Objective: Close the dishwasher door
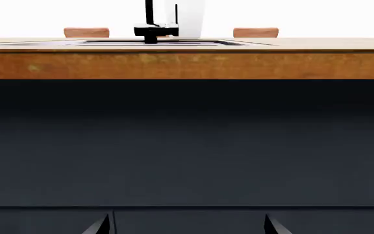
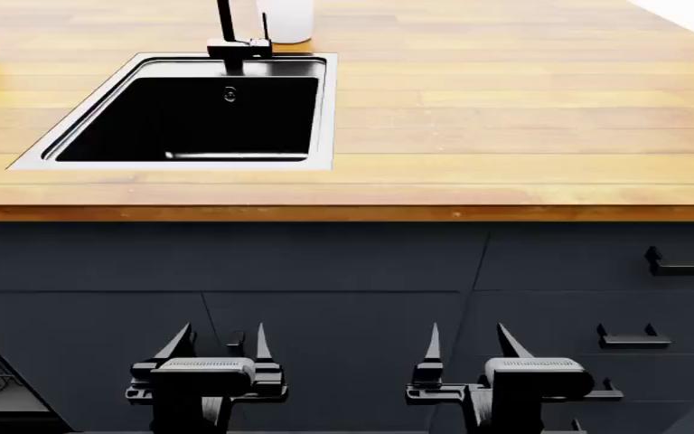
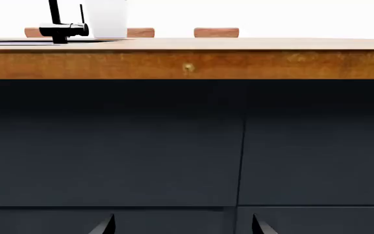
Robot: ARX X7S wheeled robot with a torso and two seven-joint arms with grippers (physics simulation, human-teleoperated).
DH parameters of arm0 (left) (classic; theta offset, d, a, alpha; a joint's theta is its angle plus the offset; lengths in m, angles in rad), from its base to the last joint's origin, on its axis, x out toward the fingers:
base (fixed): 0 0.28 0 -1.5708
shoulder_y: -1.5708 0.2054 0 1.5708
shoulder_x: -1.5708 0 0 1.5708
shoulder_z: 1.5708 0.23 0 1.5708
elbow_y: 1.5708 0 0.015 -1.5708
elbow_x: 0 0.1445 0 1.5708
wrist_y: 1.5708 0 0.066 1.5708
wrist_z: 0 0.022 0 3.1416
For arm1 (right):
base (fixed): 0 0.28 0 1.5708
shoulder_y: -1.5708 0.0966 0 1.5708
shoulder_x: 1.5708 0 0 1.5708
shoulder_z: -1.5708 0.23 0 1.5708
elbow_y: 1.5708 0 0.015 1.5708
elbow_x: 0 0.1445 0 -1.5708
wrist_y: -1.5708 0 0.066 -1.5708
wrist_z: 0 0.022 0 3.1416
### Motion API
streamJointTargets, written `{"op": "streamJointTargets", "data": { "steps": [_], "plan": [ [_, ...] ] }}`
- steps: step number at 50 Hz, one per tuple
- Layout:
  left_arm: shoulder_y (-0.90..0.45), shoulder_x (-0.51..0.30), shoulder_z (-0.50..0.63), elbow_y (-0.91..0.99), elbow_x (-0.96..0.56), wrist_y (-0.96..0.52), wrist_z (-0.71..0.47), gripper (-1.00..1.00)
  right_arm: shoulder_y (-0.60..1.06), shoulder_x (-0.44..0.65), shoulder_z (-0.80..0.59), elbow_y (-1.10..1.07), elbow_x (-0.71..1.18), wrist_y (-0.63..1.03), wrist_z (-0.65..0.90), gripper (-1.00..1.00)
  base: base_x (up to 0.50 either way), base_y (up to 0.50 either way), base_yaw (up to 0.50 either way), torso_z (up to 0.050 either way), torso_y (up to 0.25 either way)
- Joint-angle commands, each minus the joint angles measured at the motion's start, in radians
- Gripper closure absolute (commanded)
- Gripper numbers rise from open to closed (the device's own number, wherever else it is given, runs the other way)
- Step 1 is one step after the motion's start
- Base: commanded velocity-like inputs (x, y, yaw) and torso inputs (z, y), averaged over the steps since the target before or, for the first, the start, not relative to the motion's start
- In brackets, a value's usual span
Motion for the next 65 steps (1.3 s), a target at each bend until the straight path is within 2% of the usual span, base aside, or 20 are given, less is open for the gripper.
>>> {"op": "streamJointTargets", "data": {
  "steps": [1, 11, 16, 19, 25, 28, 32, 33, 39, 48, 59, 65],
  "plan": [
    [0.0, -0.016, 0.018, 0.0, -0.017, 0.001, -0.018, -1.0, 0.001, 0.015, -0.02, 0.005, 0.015, -0.005, 0.02, -1.0, 0.0, 0.0, 0.0, 0.0, 0.0],
    [0.013, -0.044, 0.049, -0.018, -0.055, 0.053, -0.033, -1.0, -0.002, 0.042, -0.048, 0.054, 0.055, -0.04, 0.057, -1.0, 0.0, 0.0, 0.0, 0.0, 0.0],
    [0.015, -0.05, 0.058, -0.11, -0.07, 0.129, -0.035, -1.0, -0.007, 0.051, -0.056, 0.146, 0.065, -0.121, 0.061, -1.0, 0.0, 0.0, 0.0, 0.0, 0.0],
    [0.016, -0.05, 0.062, -0.213, -0.075, 0.226, -0.034, -1.0, -0.01, 0.054, -0.062, 0.243, 0.069, -0.213, 0.057, -1.0, 0.0, 0.0, 0.0, 0.0, 0.0],
    [-0.017, -0.045, 0.055, -0.535, -0.111, 0.485, -0.011, -1.0, 0.022, 0.049, -0.078, 0.549, 0.064, -0.445, 0.049, -1.0, 0.0, 0.0, 0.0, 0.0, 0.0],
    [-0.059, -0.039, 0.055, -0.746, -0.13, 0.661, 0.026, -1.0, 0.059, 0.044, -0.083, 0.751, 0.06, -0.594, 0.047, -1.0, 0.0, 0.0, 0.0, 0.0, 0.0],
    [-0.211, -0.012, 0.022, -1.257, -0.206, 0.999, 0.153, -1.0, 0.158, 0.025, -0.089, 1.149, 0.065, -0.883, 0.024, -1.0, 0.0, 0.0, 0.0, 0.0, 0.0],
    [-0.221, -0.011, 0.006, -1.307, -0.212, 1.033, 0.175, -1.0, 0.193, 0.02, -0.091, 1.263, 0.061, -0.957, 0.025, -1.0, 0.0, 0.0, 0.0, 0.0, 0.0],
    [-0.195, -0.003, -0.138, -1.295, -0.083, 1.047, 0.203, -1.0, 0.167, 0.02, -0.089, 1.309, 0.026, -1.0, 0.059, -1.0, 0.0, 0.0, 0.0, 0.0, 0.0],
    [-0.156, -0.001, -0.248, -1.246, -0.037, 1.047, 0.257, -1.0, 0.116, 0.04, -0.106, 1.309, -0.011, -1.019, 0.124, -1.0, 0.0, 0.0, 0.0, 0.0, 0.0],
    [-0.147, 0.0, -0.298, -1.253, -0.048, 1.047, 0.295, -1.0, 0.124, 0.043, -0.136, 1.308, -0.004, -1.047, 0.144, -1.0, 0.0, 0.0, 0.0, 0.0, 0.0],
    [-0.155, -0.001, -0.318, -1.276, -0.033, 1.047, 0.303, -1.0, 0.115, 0.044, -0.149, 1.301, 0.001, -1.047, 0.158, -1.0, 0.0, 0.0, 0.0, -0.045, 0.0]
  ]
}}
